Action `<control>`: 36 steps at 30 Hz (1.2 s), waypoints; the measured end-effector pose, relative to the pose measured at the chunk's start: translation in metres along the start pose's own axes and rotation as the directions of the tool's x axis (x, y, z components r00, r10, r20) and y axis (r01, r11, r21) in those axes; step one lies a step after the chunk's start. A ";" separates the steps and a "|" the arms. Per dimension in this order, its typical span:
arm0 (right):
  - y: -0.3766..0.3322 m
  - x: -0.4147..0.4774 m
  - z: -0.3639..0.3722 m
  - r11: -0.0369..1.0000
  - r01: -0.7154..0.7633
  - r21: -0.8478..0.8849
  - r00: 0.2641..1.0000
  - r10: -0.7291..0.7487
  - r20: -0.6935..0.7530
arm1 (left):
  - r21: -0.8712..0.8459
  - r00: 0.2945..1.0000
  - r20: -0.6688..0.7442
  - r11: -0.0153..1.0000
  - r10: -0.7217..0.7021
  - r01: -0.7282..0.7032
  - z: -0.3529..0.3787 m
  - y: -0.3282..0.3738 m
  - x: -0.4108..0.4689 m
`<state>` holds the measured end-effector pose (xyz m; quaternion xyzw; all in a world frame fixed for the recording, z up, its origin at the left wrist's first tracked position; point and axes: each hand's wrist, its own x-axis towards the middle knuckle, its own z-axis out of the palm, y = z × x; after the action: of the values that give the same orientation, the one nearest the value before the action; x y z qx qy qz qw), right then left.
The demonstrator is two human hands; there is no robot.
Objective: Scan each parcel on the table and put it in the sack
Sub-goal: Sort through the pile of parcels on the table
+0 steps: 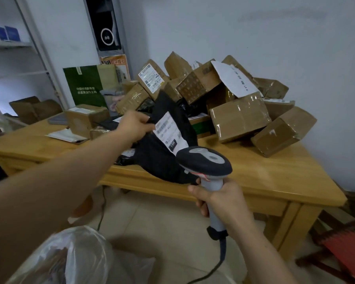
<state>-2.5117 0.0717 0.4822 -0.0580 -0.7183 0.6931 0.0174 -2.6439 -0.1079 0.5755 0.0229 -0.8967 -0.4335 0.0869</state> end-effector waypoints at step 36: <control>-0.015 -0.032 0.056 0.962 0.272 -0.036 0.962 -0.273 -0.010 | 0.439 0.987 0.076 0.884 0.139 -0.158 -0.084 0.039 -0.036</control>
<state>-2.4863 0.0124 0.4967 0.0359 -0.7309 0.6714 0.1170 -2.5928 -0.1445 0.6521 -0.0358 -0.9726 -0.2100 0.0933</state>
